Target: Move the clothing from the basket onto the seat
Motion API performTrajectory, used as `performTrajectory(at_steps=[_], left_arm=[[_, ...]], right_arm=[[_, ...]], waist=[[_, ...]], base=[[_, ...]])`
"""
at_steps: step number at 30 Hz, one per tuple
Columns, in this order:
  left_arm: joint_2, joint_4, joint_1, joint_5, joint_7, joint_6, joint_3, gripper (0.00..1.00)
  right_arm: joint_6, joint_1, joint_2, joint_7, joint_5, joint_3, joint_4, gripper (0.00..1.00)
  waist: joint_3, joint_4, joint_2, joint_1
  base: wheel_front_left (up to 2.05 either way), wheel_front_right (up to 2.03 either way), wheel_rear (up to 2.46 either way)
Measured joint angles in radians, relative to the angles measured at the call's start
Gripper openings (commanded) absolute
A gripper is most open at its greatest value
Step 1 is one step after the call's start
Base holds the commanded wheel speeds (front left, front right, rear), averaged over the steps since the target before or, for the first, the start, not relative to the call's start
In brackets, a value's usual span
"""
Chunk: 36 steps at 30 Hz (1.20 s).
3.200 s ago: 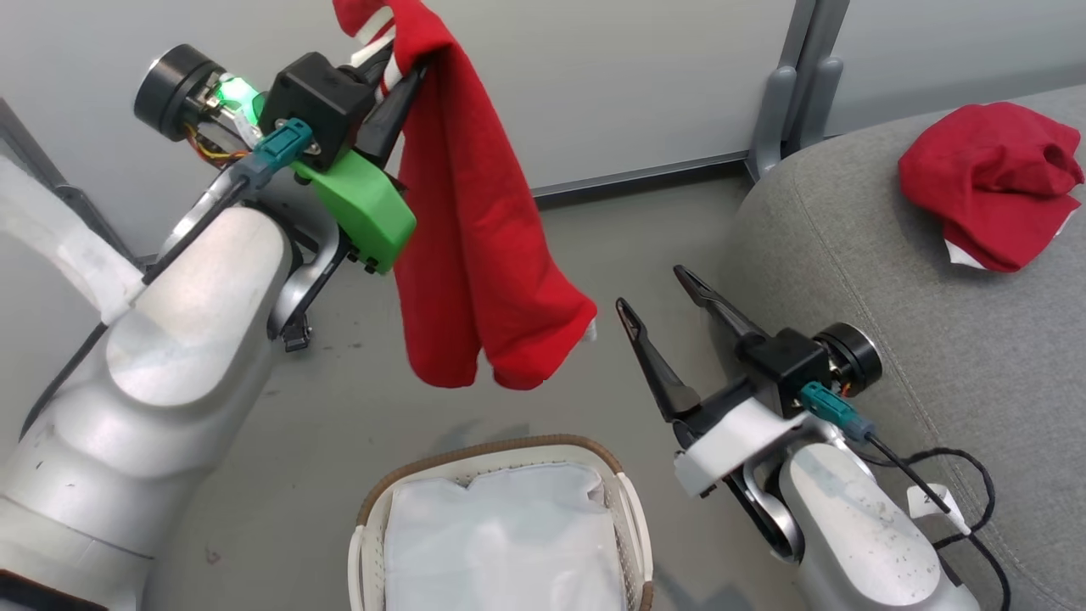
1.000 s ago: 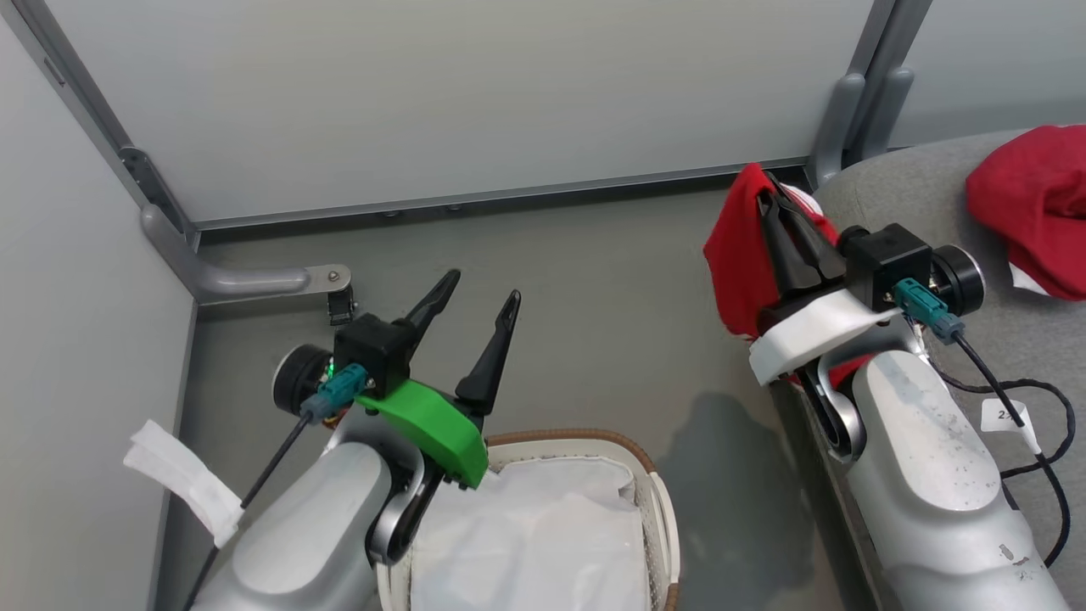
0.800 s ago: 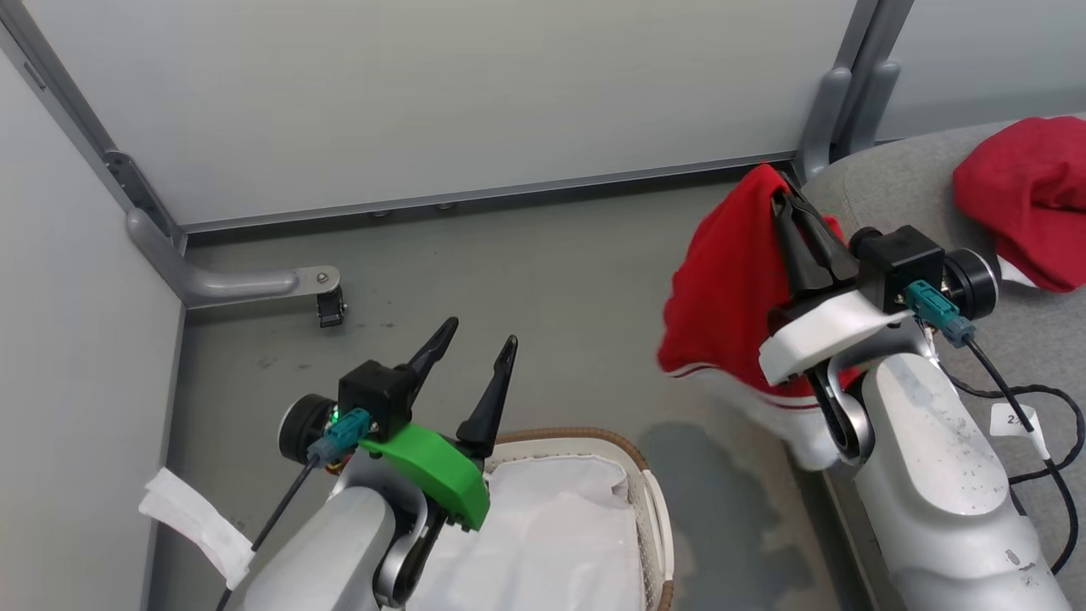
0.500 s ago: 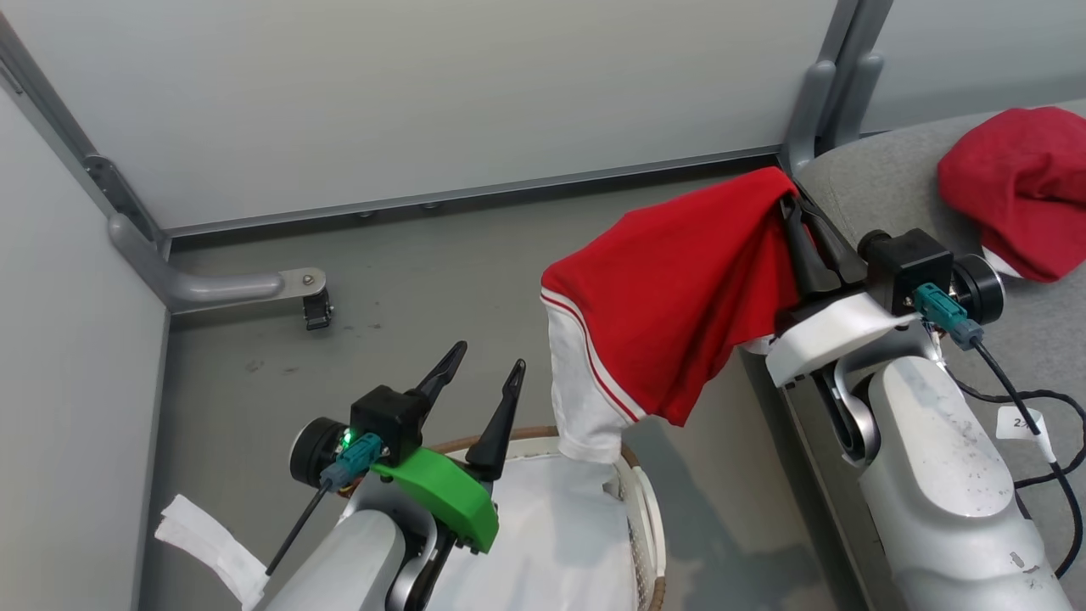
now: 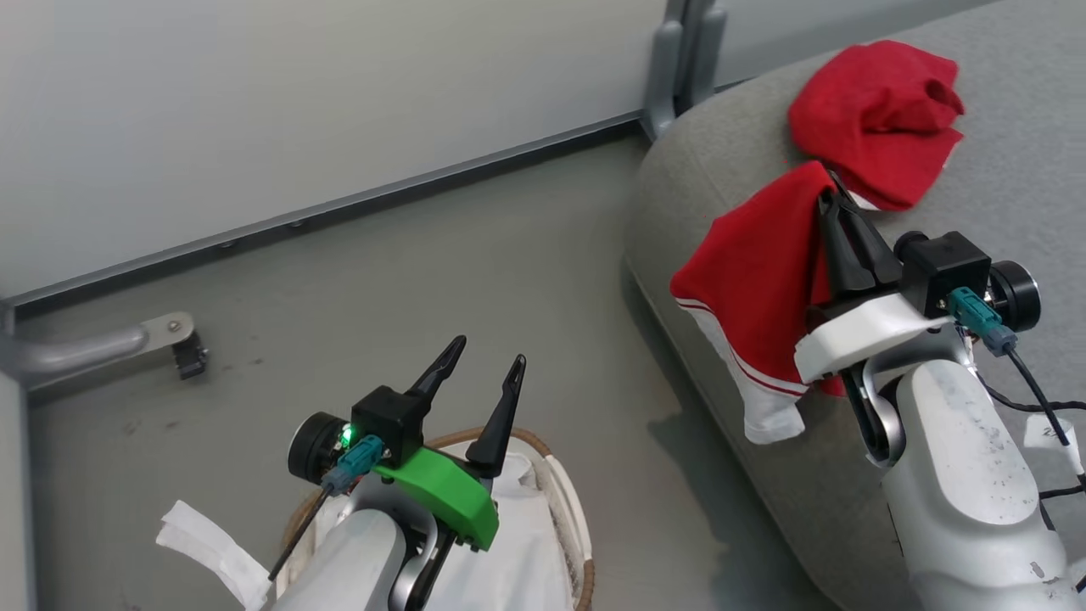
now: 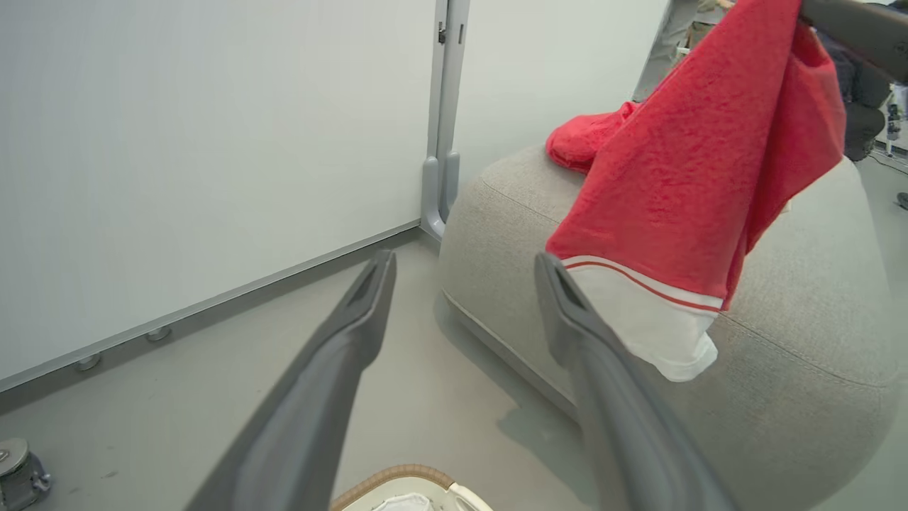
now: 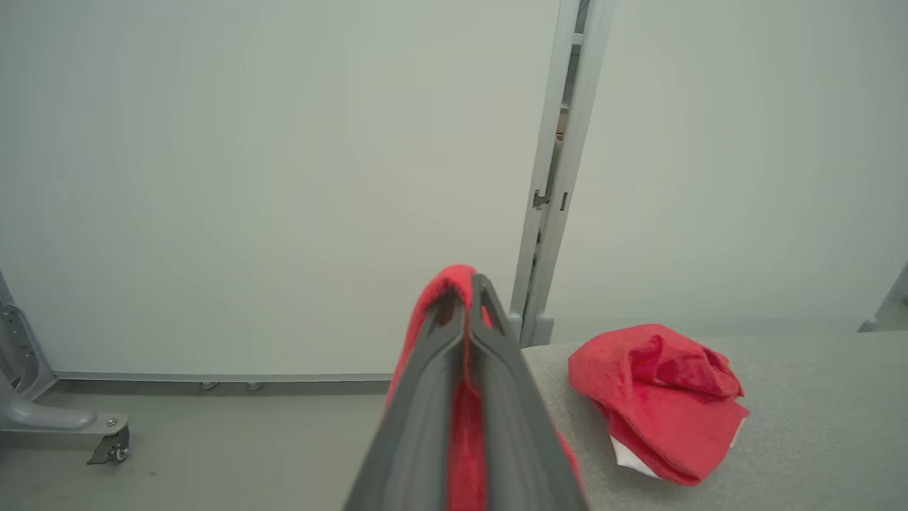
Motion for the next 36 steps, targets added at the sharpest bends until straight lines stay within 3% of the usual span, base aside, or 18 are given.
performTrajectory(at_steps=[8, 15, 23, 36], left_arm=[[-0.011, 0.003, -0.002, 0.03, 0.0, -0.006, 0.001, 1.0], [-0.012, 0.002, -0.007, 0.046, 0.0, -0.009, -0.004, 1.0], [-0.008, -0.013, -0.023, 0.051, 0.0, -0.01, -0.023, 1.0], [0.026, -0.046, -0.061, 0.07, 0.0, -0.01, -0.036, 1.0]], right_arm=[[0.0, 0.019, -0.001, 0.0, -0.003, -0.048, -0.006, 0.0], [0.0, 0.032, -0.001, 0.0, -0.001, -0.086, -0.009, 0.0], [0.0, -0.026, 0.0, 0.0, -0.029, -0.162, -0.001, 0.0], [0.0, -0.418, -0.018, 0.0, -0.261, -0.398, -0.019, 0.0]], waist=[[0.025, -0.139, 0.0, 0.0], [0.053, -0.214, 0.0, 0.0], [0.087, -0.199, 0.0, 0.0], [0.183, -0.115, 0.0, 0.0]], base=[[0.0, 0.0, 0.0], [0.0, 0.0, 0.0], [0.0, 0.0, 0.0], [0.0, 0.0, 0.0]])
